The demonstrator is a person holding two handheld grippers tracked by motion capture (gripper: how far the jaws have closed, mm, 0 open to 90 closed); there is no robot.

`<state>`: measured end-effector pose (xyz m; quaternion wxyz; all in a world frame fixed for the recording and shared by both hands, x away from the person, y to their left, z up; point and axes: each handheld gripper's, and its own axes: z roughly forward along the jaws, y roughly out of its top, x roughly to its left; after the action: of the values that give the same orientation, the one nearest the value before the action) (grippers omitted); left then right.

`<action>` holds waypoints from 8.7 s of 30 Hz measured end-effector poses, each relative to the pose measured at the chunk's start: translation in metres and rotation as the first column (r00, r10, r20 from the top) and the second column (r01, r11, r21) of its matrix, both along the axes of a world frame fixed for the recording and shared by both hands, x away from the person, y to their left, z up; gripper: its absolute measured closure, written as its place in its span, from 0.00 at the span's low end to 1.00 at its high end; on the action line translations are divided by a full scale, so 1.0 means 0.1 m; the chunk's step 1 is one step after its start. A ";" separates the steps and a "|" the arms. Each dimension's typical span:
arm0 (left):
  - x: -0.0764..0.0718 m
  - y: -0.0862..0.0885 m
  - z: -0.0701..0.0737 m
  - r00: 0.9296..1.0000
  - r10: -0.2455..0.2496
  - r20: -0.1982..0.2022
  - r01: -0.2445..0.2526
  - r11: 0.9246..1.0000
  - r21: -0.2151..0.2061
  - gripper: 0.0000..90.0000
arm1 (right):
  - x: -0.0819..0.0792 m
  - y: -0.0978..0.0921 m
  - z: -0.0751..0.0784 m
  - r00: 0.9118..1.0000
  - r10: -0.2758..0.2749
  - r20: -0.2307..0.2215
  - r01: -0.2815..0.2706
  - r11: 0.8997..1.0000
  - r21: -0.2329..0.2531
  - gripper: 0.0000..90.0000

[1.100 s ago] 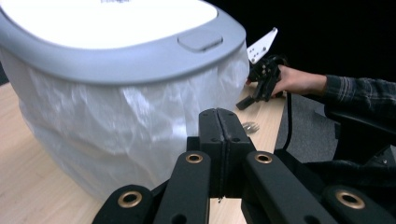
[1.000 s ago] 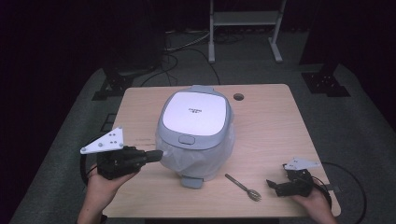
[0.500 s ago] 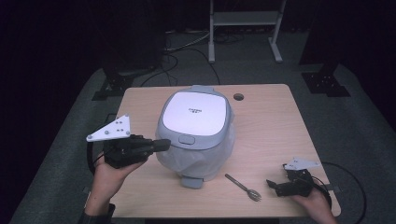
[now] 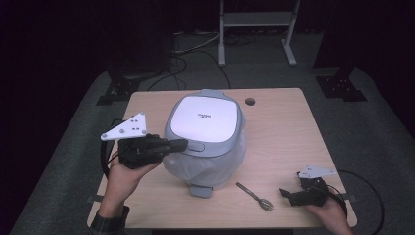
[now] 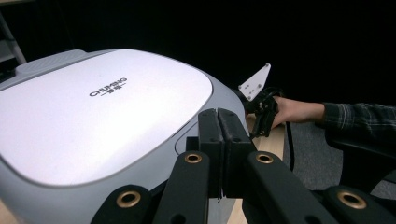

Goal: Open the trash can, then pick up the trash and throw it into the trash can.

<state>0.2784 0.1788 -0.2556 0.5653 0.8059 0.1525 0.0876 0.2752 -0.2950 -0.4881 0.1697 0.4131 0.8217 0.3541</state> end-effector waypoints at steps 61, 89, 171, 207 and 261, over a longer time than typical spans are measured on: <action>-0.16 0.36 -0.10 0.992 0.126 -0.010 -0.126 0.991 0.039 0.63 | -0.01 0.00 0.00 1.000 -0.012 0.000 0.012 1.000 0.000 0.06; -0.19 0.68 -0.71 0.941 0.337 -0.018 -0.331 0.933 0.139 0.08 | -0.01 -0.02 0.00 1.000 -0.008 -0.001 0.008 1.000 0.000 0.06; 0.06 0.70 -2.28 0.905 0.413 -0.102 -0.343 0.849 0.402 0.00 | -0.13 0.25 0.23 0.995 0.094 0.015 -0.095 0.993 0.074 0.05; 0.06 0.70 -2.28 0.905 0.413 -0.102 -0.342 0.849 0.402 0.00 | -0.14 0.74 0.21 0.973 0.232 -0.017 -0.230 0.969 0.092 0.05; 0.06 0.70 -2.28 0.905 0.413 -0.102 -0.343 0.849 0.402 0.00 | -0.17 0.73 0.10 0.963 0.269 -0.007 -0.269 0.963 0.003 0.73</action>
<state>0.2841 0.2492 -0.4836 0.3557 0.8573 0.3408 0.1499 0.2579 -0.2221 -0.4780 0.1163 0.2991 0.8704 0.3733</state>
